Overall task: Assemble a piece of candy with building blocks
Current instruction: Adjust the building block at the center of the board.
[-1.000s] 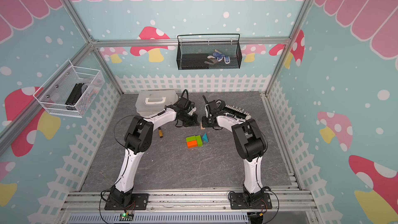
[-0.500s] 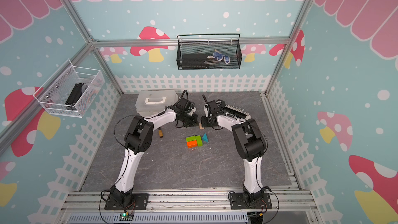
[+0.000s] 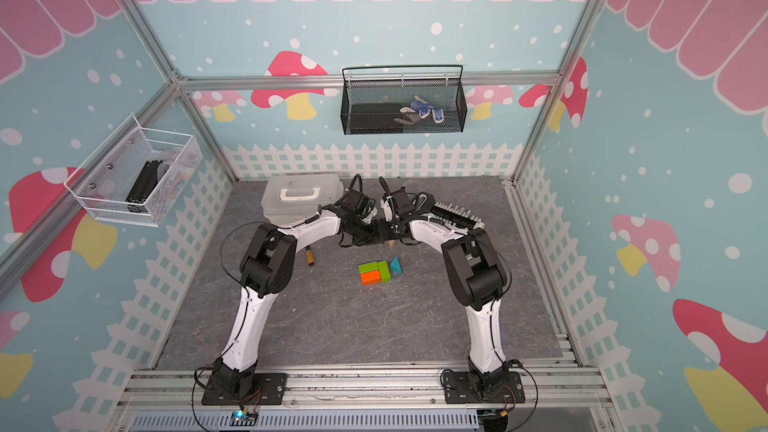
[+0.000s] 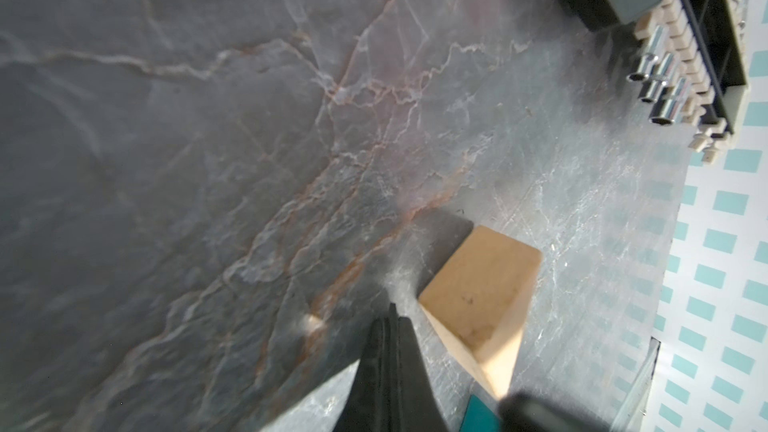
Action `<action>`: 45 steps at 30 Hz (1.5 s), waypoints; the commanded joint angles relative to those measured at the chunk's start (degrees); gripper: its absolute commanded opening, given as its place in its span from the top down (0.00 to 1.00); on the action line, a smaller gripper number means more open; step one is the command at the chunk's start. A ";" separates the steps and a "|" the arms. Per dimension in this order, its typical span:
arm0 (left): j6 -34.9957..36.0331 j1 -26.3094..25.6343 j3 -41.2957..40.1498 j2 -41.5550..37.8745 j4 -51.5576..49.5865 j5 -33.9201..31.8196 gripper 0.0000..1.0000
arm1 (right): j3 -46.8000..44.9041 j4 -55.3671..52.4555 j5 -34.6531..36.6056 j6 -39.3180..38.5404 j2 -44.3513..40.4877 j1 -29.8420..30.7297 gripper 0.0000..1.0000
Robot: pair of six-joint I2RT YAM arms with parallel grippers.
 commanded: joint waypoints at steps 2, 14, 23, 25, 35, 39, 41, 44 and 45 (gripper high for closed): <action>1.79 0.82 -3.98 -3.00 -3.53 -7.90 0.99 | 1.75 -1.63 -1.16 -1.24 2.18 0.55 0.98; 7.41 5.42 -14.44 -16.88 3.63 -8.91 0.88 | -8.16 0.25 7.67 -2.42 -15.87 0.43 0.82; 5.03 0.78 -12.93 -18.06 0.92 -5.54 0.87 | -7.77 -2.89 4.79 -6.04 -13.16 -5.20 0.90; 4.75 -0.66 -12.14 -18.22 0.87 -3.69 0.87 | -4.84 -3.29 2.25 -7.16 -9.54 -6.18 0.93; 0.45 -5.79 -8.13 -15.79 0.98 3.70 0.90 | 6.56 -4.93 -3.48 -10.74 4.84 -6.56 0.95; -0.65 -7.58 -6.38 -14.04 0.92 4.47 0.90 | 7.77 -5.83 -3.34 -11.38 6.56 -6.57 0.95; -1.05 -8.00 -5.62 -13.14 0.92 4.87 0.91 | 7.55 -5.81 -3.45 -11.60 6.63 -6.57 0.95; -1.71 -8.19 -4.95 -12.01 0.92 5.13 0.91 | 7.51 -4.93 -4.89 -11.97 7.14 -6.57 0.95; -1.78 -8.23 -4.78 -11.71 0.92 5.21 0.92 | 7.78 -4.94 -5.55 -12.04 7.52 -6.57 0.95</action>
